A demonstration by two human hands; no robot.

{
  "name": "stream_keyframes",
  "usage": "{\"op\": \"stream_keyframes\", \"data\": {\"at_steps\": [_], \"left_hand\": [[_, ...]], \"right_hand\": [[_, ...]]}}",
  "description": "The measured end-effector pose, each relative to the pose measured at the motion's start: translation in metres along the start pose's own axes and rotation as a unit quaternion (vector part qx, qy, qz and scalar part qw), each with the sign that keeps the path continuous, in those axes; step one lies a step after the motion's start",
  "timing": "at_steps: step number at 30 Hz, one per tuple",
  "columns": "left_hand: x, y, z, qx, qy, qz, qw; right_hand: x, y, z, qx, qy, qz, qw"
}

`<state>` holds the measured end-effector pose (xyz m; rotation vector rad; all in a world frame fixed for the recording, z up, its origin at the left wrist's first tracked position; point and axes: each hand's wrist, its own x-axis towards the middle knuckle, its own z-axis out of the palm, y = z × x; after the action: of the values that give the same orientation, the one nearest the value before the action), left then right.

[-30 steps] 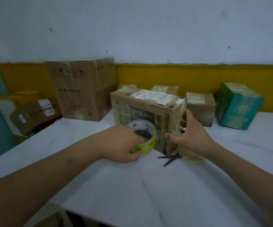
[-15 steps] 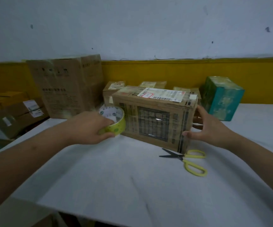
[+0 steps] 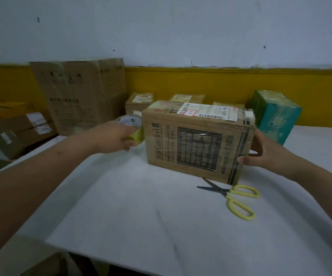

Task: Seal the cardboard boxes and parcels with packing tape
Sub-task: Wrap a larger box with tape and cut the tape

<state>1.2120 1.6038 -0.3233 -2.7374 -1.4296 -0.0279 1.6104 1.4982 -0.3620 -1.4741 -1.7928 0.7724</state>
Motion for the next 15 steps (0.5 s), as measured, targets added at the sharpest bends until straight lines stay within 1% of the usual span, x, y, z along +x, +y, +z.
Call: {"op": "stream_keyframes", "data": {"at_steps": [4, 8, 10, 12, 15], "left_hand": [[0.02, 0.008, -0.011, -0.008, -0.001, 0.016, 1.0], [0.033, 0.007, -0.004, -0.073, 0.004, 0.029, 0.997], [0.037, 0.01, 0.001, -0.066, 0.021, 0.041, 0.997], [0.04, 0.013, 0.006, -0.077, 0.04, 0.066, 0.994], [0.038, 0.024, 0.012, -0.102, 0.032, 0.073, 0.992]], "right_hand": [[0.001, 0.0, -0.003, 0.018, -0.015, 0.013, 1.0], [0.004, 0.004, -0.008, 0.04, -0.031, 0.023, 0.998], [0.005, 0.006, -0.003, 0.048, -0.015, 0.025, 0.998], [0.006, 0.006, 0.003, 0.045, 0.022, 0.021, 0.999], [0.004, 0.004, 0.004, 0.064, 0.064, 0.017, 0.996]]}}
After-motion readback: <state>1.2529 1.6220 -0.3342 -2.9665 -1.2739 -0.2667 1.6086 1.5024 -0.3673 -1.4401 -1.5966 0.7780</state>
